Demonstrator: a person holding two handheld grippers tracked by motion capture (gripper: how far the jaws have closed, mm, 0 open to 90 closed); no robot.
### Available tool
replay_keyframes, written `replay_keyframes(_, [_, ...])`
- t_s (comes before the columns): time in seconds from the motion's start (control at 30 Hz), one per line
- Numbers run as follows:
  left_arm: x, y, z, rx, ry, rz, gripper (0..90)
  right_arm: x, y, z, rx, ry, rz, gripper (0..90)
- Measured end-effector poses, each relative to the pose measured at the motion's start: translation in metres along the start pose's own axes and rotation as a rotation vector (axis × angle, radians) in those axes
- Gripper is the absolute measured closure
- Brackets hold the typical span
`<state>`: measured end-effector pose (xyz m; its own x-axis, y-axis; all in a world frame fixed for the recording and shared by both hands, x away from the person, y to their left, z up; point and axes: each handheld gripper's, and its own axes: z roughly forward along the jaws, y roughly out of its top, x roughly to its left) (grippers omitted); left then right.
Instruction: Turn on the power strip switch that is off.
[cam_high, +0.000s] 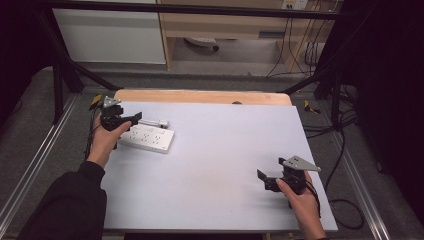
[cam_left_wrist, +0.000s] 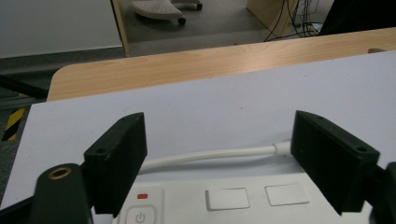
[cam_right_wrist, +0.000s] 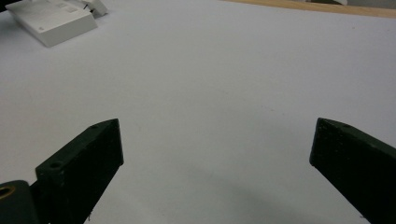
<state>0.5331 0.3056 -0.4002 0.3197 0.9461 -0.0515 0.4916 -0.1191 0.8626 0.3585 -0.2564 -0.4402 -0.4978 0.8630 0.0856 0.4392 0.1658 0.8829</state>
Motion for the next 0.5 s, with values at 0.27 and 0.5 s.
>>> replay_keyframes(0.27, [0.0026, -0.0045, 0.0041, 0.032, -0.009, -0.001, 37.2, 0.0001, -0.0001, 0.0007, 0.004, 0.002, 0.0, 3.2])
replay_keyframes(0.5, [-0.0005, -0.0071, 0.0061, 0.073, -0.032, 0.035, 53.3, 0.0002, 0.0004, 0.001, 0.003, 0.004, 0.006, 3.3])
